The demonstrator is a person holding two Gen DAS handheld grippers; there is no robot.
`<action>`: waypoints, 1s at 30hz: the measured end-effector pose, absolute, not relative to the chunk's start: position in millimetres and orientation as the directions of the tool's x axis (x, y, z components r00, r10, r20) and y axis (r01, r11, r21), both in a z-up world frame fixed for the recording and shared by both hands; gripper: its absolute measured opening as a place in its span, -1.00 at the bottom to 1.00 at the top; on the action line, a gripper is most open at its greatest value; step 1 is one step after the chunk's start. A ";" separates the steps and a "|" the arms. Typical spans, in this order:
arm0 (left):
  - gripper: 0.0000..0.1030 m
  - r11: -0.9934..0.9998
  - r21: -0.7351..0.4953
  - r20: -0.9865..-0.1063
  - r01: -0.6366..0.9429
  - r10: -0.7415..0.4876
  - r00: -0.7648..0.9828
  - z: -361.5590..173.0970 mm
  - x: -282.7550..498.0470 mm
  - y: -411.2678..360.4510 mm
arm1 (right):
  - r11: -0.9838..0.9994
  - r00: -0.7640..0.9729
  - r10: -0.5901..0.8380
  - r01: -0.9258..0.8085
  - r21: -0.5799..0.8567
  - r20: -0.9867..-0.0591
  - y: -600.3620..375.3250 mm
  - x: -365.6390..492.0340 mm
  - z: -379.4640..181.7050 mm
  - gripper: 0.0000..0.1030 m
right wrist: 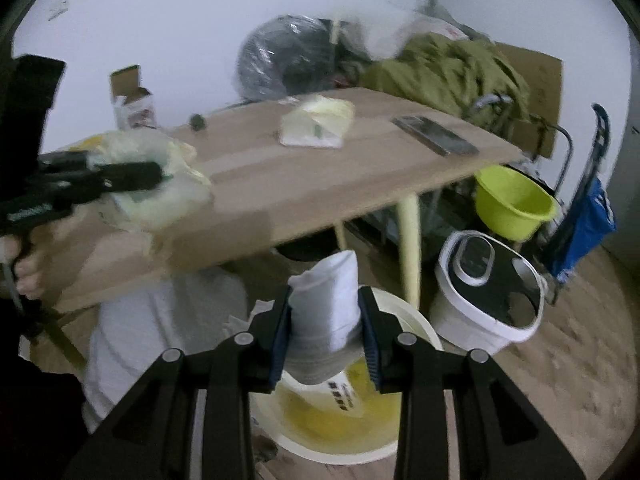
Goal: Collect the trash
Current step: 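Carry the mask and wrapper in both tools over the cream bucket, then open both tools to drop the mask and wrapper into the bucket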
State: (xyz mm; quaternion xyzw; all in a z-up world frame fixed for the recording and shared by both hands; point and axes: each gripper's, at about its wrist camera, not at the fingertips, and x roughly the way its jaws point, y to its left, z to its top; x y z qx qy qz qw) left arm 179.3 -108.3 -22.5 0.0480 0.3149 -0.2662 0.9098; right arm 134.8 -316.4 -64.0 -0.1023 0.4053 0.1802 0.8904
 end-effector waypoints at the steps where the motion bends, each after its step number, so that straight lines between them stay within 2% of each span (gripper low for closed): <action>1: -0.82 0.850 -0.082 -0.600 0.520 -0.459 0.656 -23.7 179.8 -111.1 | 0.919 0.603 0.231 -0.392 -0.032 -0.763 -320.9 135.4 -67.3 -0.41; 7: -0.82 0.822 -0.089 -0.610 0.563 -0.492 0.622 -29.9 182.7 -132.4 | 0.952 0.584 0.181 -0.307 -0.009 -0.791 -350.9 141.0 -89.8 -0.30; 11: -0.82 0.802 -0.085 -0.616 0.591 -0.508 0.601 -31.8 183.7 -145.4 | 0.959 0.566 0.159 -0.284 -0.010 -0.809 -361.8 144.0 -99.0 0.00; 22: -0.82 0.748 -0.108 -0.626 0.654 -0.563 0.540 -35.5 187.7 -181.2 | 0.975 0.585 0.125 -0.221 -0.009 -0.802 -386.5 138.6 -102.9 0.01; 30: -0.82 0.652 -0.210 -0.634 0.729 -0.658 0.406 -45.1 198.8 -222.4 | 0.990 0.625 0.054 -0.134 -0.039 -0.779 -412.3 129.2 -94.5 0.01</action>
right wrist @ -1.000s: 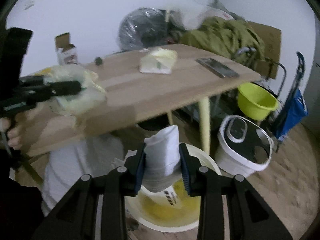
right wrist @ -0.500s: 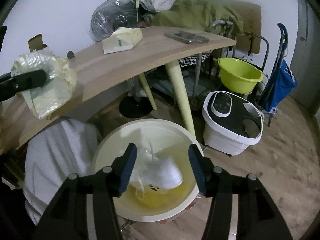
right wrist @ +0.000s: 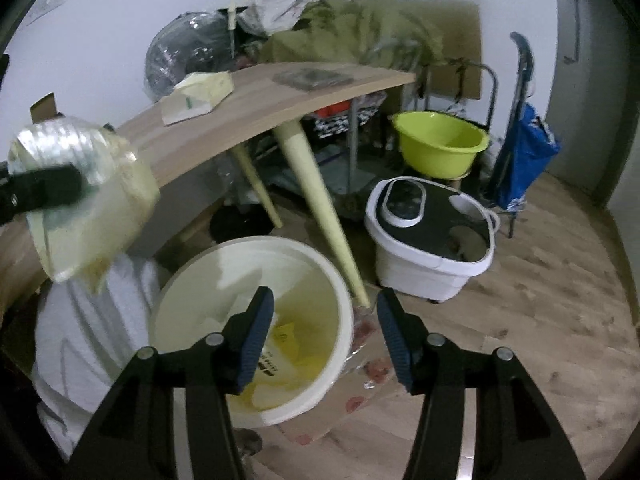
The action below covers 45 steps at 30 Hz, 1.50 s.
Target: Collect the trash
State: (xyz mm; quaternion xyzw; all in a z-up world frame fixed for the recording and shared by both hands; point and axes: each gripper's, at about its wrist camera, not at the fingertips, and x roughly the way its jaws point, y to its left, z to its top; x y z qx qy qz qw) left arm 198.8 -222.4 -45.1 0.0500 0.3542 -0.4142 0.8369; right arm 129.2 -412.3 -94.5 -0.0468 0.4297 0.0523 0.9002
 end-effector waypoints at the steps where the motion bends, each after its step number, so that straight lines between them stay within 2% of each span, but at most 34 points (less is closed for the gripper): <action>1: -0.82 0.644 -0.231 -0.641 0.730 -0.665 0.383 -49.4 202.3 -227.1 | 0.991 0.629 0.048 -0.126 -0.041 -0.776 -414.7 129.3 -93.3 0.01; 3: -0.82 0.639 -0.256 -0.649 0.725 -0.670 0.362 -59.3 211.5 -236.5 | 0.994 0.641 0.029 -0.100 -0.046 -0.767 -421.6 127.7 -90.6 0.01; 12: -0.81 0.660 -0.216 -0.721 0.720 -0.605 0.338 -95.3 234.4 -264.9 | 0.997 0.641 -0.022 -0.042 -0.064 -0.767 -441.9 120.2 -92.7 0.00; 14: -0.57 0.678 -0.199 -0.741 0.708 -0.577 0.344 -102.0 236.3 -267.6 | 0.997 0.641 -0.021 -0.039 -0.060 -0.767 -443.7 119.6 -92.5 0.00; 16: 0.01 0.690 -0.212 -0.743 0.692 -0.573 0.345 -106.2 239.1 -264.6 | 0.998 0.640 -0.020 -0.039 -0.058 -0.768 -443.4 119.3 -92.5 0.00; 18: 0.09 0.694 -0.226 -0.733 0.684 -0.583 0.350 -105.6 240.3 -261.1 | 0.997 0.639 -0.016 -0.047 -0.059 -0.769 -441.9 119.7 -92.4 0.00; 32: 0.11 0.783 -0.134 -0.689 0.607 -0.514 0.511 -70.0 230.0 -220.2 | 0.992 0.630 0.022 -0.110 -0.061 -0.777 -418.7 128.4 -90.2 0.01; 33: 0.11 0.787 -0.125 -0.688 0.605 -0.508 0.519 -67.8 228.0 -214.8 | 0.991 0.632 0.027 -0.117 -0.060 -0.774 -414.9 129.5 -88.1 0.04; 35: 0.11 0.796 -0.115 -0.686 0.595 -0.496 0.531 -64.4 223.7 -204.7 | 0.990 0.638 0.036 -0.128 -0.061 -0.769 -408.1 131.1 -84.5 0.22; 45: 0.11 0.869 -0.088 -0.644 0.486 -0.422 0.638 -45.1 204.9 -145.3 | 0.968 0.655 0.108 -0.241 -0.071 -0.748 -357.1 138.6 -64.2 0.23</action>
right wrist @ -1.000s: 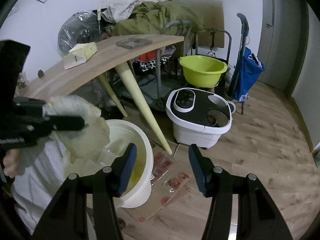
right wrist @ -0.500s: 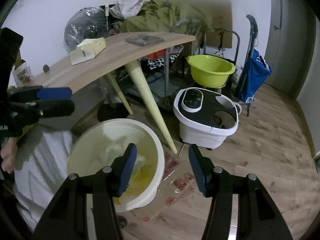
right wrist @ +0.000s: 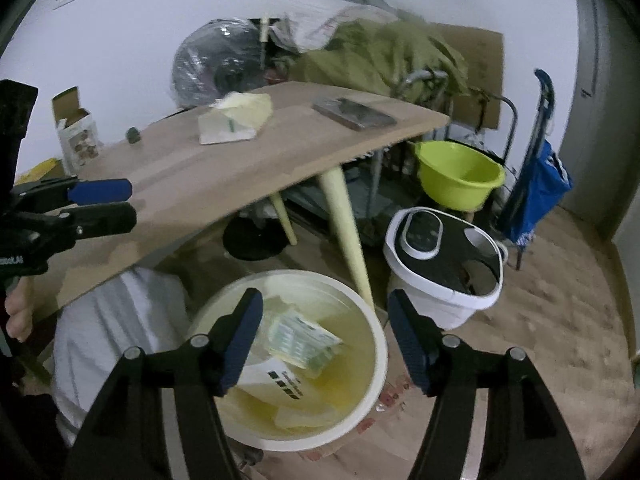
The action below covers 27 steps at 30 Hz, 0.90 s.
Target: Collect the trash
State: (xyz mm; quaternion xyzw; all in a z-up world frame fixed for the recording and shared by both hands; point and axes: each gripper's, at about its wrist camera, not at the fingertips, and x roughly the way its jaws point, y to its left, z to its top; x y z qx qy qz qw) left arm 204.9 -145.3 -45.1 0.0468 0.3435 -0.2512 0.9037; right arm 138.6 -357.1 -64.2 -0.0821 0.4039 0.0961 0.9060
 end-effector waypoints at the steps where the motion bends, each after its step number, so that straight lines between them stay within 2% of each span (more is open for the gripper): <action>1: 0.11 0.879 -0.081 -0.639 0.470 -0.408 0.652 -43.1 202.2 -138.9 | 0.966 0.655 0.115 -0.250 -0.071 -0.747 -353.9 138.7 -62.6 0.23; 10: 0.11 0.932 -0.065 -0.585 0.356 -0.324 0.743 -25.9 172.8 -87.6 | 0.918 0.657 0.230 -0.391 -0.063 -0.718 -303.9 134.8 -39.4 0.23; 13: 0.11 0.951 -0.053 -0.565 0.305 -0.280 0.776 -20.2 158.2 -71.2 | 0.898 0.655 0.267 -0.436 -0.065 -0.707 -286.6 132.5 -31.3 0.36; 22: 0.11 0.981 -0.029 -0.488 0.192 -0.181 0.854 -1.0 119.3 -39.9 | 0.854 0.658 0.350 -0.517 -0.062 -0.667 -259.0 128.3 -5.4 0.38; 25: 0.11 0.986 -0.052 -0.466 0.160 -0.166 0.869 7.4 110.1 -29.3 | 0.840 0.664 0.372 -0.538 -0.069 -0.649 -249.5 125.1 4.9 0.47; 26: 0.14 0.988 -0.057 -0.462 0.145 -0.155 0.873 9.9 107.3 -25.8 | 0.835 0.665 0.381 -0.546 -0.069 -0.643 -246.7 123.5 8.6 0.52; 27: 0.30 0.990 -0.058 -0.458 0.128 -0.140 0.878 12.1 105.3 -23.2 | 0.829 0.665 0.391 -0.555 -0.070 -0.636 -243.3 121.9 12.4 0.54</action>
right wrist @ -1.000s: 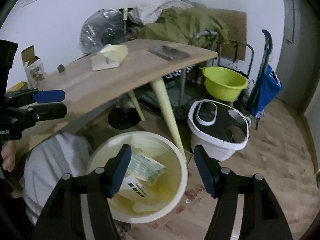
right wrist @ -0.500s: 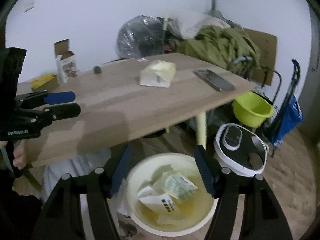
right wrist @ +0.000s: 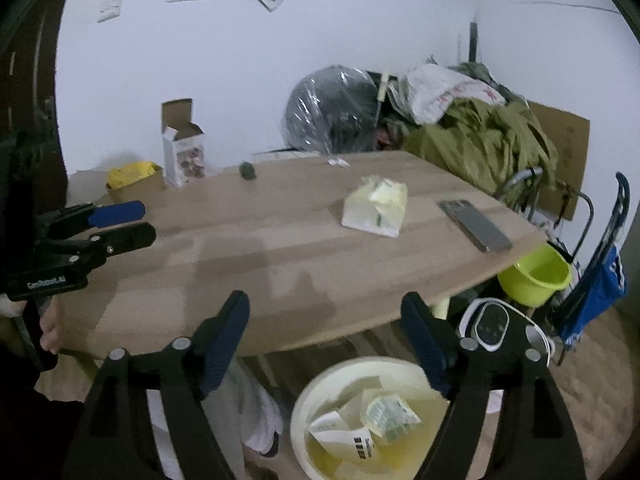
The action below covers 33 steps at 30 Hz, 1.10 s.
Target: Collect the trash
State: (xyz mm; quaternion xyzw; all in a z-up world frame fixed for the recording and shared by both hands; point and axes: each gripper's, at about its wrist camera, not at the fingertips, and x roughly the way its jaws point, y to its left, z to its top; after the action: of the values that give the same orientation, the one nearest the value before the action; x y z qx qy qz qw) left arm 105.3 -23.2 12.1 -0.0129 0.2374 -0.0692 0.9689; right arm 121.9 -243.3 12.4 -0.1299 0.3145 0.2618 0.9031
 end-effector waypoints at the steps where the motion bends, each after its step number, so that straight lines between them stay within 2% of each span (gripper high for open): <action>1: 0.49 0.992 -0.058 -0.453 0.112 -0.126 0.883 14.2 103.0 -20.1 | 0.824 0.665 0.400 -0.562 -0.070 -0.631 -240.6 120.6 15.4 0.55; 6: 0.68 0.995 -0.075 -0.410 0.064 -0.089 0.908 25.1 84.0 -7.8 | 0.795 0.661 0.436 -0.601 -0.082 -0.611 -226.8 113.3 31.1 0.59; 11: 0.93 0.996 -0.082 -0.361 0.021 -0.049 0.931 37.7 66.9 1.1 | 0.783 0.671 0.454 -0.615 -0.097 -0.586 -220.0 106.5 48.8 0.88; 13: 0.98 0.997 -0.077 -0.346 0.002 -0.029 0.938 43.4 60.2 3.2 | 0.781 0.674 0.461 -0.617 -0.098 -0.577 -219.8 104.1 55.7 0.91; 20: 1.00 0.998 -0.036 -0.274 -0.044 0.033 0.961 60.1 41.7 4.8 | 0.765 0.687 0.487 -0.634 -0.117 -0.538 -219.4 92.4 78.0 0.97; 24: 1.00 0.996 -0.089 -0.281 0.017 -0.041 0.959 60.7 40.8 6.1 | 0.762 0.688 0.486 -0.635 -0.124 -0.539 -223.9 89.1 79.3 0.97; 33: 1.00 0.997 -0.066 -0.309 0.025 -0.044 0.950 46.3 54.1 -10.4 | 0.767 0.678 0.473 -0.631 -0.115 -0.563 -238.8 91.5 67.4 0.97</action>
State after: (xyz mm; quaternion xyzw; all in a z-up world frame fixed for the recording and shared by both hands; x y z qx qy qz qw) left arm 54.1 -10.4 46.3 -0.0307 0.1573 -0.0175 0.9869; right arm 91.5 -238.8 67.4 -0.1518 0.2602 0.3057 0.9032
